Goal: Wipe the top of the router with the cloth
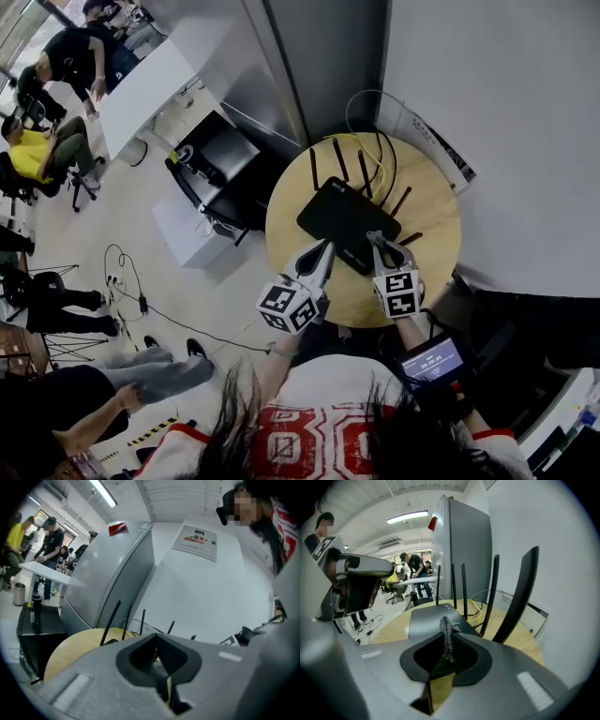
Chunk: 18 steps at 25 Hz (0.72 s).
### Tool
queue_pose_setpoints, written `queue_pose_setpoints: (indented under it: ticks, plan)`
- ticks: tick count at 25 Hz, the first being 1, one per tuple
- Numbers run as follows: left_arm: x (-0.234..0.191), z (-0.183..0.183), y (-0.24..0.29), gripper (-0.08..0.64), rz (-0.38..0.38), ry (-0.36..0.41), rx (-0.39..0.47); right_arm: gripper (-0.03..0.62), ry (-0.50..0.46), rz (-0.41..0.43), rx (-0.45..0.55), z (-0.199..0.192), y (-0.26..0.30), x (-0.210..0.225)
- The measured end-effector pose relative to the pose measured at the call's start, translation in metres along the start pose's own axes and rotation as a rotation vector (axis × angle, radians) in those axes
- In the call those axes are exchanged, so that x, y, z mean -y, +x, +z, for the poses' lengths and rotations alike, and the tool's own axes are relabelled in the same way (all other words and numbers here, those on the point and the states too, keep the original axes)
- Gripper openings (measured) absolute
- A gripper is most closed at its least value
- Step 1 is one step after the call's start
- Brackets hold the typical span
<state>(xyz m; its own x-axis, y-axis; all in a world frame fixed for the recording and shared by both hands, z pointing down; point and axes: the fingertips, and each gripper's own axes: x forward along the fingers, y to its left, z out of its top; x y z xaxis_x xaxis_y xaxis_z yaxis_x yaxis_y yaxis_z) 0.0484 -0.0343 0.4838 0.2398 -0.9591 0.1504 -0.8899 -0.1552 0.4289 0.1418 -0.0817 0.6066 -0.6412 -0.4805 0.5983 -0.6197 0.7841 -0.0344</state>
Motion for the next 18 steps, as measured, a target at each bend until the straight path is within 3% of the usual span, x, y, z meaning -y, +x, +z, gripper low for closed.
queue_pose_setpoints:
  ticks: [7,10,18]
  plan:
    - [-0.026,0.021,0.025,0.002,-0.138,0.016,-0.066,0.041,0.066,-0.188,-0.021,0.016,0.013,0.018]
    - [-0.036,0.029,0.031,0.002,-0.171,0.016,-0.076,0.041,0.034,-0.258,-0.054,0.021,0.016,0.025]
    - [-0.051,0.032,0.033,0.002,-0.229,0.013,-0.113,0.041,0.025,-0.313,-0.152,0.009,0.034,0.03]
